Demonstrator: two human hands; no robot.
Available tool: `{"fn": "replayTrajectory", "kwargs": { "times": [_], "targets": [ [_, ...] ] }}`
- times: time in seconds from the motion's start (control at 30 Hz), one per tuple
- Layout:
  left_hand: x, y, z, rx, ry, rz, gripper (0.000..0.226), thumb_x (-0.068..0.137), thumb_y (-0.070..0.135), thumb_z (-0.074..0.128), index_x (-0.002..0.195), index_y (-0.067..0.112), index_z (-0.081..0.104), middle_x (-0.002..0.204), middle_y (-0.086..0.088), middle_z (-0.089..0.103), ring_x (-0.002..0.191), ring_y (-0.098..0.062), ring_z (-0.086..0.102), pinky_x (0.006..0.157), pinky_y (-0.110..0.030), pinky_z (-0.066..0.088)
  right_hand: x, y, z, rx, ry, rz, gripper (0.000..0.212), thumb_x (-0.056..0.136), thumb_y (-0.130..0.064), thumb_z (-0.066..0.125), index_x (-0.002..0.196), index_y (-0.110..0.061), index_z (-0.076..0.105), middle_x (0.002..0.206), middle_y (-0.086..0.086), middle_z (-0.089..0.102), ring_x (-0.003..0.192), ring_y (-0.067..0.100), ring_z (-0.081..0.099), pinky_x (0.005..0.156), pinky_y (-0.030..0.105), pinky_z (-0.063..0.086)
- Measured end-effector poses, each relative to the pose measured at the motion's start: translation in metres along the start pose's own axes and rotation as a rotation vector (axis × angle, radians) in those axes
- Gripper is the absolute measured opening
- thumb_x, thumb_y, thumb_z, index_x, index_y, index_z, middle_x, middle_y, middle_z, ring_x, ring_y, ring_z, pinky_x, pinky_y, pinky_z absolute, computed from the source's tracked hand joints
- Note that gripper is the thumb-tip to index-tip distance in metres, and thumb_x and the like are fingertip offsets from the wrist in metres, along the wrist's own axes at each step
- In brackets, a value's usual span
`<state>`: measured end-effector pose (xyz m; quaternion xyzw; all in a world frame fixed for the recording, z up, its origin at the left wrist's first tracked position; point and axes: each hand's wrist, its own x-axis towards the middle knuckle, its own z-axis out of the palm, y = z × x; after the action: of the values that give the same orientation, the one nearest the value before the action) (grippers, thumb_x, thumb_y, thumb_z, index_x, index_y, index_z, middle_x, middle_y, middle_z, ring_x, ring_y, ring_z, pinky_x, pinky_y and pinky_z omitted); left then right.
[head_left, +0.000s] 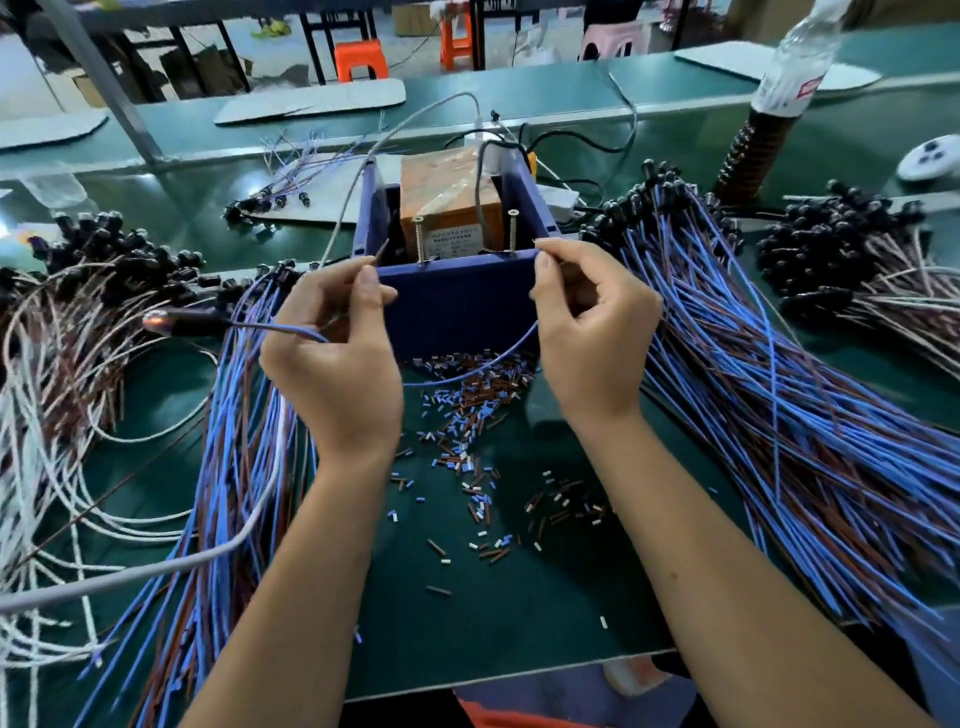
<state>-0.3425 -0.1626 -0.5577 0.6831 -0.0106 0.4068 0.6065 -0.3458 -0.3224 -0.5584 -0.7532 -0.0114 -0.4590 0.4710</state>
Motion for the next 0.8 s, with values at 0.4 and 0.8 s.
{"fn": "replayTrajectory", "kwargs": {
  "times": [0.4, 0.8],
  "targets": [
    [-0.034, 0.139, 0.138, -0.501, -0.707, -0.834, 0.013, 0.103, 0.016, 0.059, 0.112, 0.008, 0.063, 0.120, -0.028, 0.068, 0.037, -0.002, 0.032, 0.036, -0.018, 0.028, 0.094, -0.001, -0.169, -0.564, 0.367, 0.199, 0.046, 0.089, -0.037, 0.046, 0.128, -0.019, 0.065, 0.124, 0.004, 0.065, 0.114, 0.015, 0.061, 0.102, 0.026, 0.045],
    [-0.039, 0.104, 0.221, -0.558, -0.505, -1.164, 0.043, 0.112, 0.026, 0.030, 0.081, 0.003, 0.048, 0.066, -0.010, 0.044, 0.036, -0.010, 0.036, 0.033, -0.014, 0.030, 0.082, 0.010, -0.177, -0.323, -0.442, 0.358, 0.008, 0.100, -0.016, 0.062, 0.097, -0.022, 0.067, 0.069, -0.002, 0.077, 0.041, 0.006, 0.057, 0.049, 0.024, 0.049]
  ]
}}
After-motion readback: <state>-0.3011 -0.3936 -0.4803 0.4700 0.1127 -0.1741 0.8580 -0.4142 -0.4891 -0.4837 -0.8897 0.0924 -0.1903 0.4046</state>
